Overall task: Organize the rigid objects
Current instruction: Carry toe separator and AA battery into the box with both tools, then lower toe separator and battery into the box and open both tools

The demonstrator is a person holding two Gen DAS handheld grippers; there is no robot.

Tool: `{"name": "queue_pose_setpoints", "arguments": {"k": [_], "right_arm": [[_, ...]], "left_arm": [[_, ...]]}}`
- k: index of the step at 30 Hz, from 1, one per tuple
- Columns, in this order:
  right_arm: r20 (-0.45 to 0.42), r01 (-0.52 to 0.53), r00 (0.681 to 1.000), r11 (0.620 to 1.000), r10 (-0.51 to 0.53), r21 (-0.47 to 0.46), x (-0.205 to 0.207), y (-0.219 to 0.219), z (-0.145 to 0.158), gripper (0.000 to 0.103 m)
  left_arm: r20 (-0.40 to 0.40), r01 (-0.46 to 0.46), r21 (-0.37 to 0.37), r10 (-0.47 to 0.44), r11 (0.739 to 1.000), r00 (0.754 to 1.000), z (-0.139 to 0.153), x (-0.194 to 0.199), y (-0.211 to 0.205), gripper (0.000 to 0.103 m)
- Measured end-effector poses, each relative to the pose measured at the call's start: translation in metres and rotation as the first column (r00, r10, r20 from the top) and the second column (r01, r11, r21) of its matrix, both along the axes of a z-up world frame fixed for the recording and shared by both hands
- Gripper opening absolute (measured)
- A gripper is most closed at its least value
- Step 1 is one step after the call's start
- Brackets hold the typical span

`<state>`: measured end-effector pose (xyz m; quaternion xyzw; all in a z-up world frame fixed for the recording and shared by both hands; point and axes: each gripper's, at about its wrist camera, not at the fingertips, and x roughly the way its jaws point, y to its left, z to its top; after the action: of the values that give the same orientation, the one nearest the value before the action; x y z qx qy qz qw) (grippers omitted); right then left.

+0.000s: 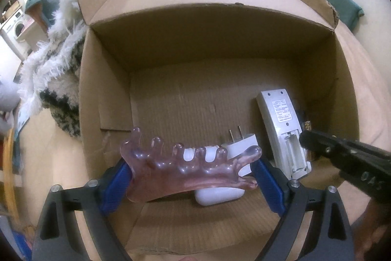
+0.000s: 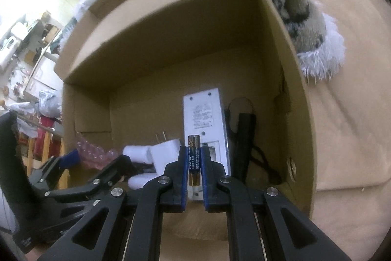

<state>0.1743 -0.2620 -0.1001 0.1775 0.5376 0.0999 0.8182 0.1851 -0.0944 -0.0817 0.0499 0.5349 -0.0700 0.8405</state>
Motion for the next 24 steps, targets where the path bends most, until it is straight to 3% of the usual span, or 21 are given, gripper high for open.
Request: {"name": "queue_pose_setpoints", "arguments": {"k": [11, 15, 17, 24], "right_arm": [[-0.053, -0.015, 0.998, 1.0, 0.014, -0.016, 0.001, 0.009, -0.015, 0.011], [-0.057, -0.007, 0.998, 1.0, 0.006, -0.02, 0.002, 0.01, -0.016, 0.011], [-0.058, -0.004, 0.998, 1.0, 0.003, -0.018, 0.002, 0.009, -0.016, 0.011], [-0.039, 0.012, 0.999, 1.0, -0.012, 0.014, 0.001, 0.003, -0.012, 0.012]], "left_arm": [[-0.007, 0.029, 0.027, -0.029, 0.999, 1.0, -0.008, -0.002, -0.013, 0.092], [-0.01, 0.025, 0.01, -0.025, 1.0, 1.0, -0.011, -0.002, -0.01, 0.094], [0.0, 0.01, -0.005, -0.01, 1.0, 1.0, -0.006, -0.004, -0.004, 0.101], [0.003, -0.001, -0.039, 0.001, 0.999, 1.0, 0.001, -0.007, -0.004, 0.102]]}}
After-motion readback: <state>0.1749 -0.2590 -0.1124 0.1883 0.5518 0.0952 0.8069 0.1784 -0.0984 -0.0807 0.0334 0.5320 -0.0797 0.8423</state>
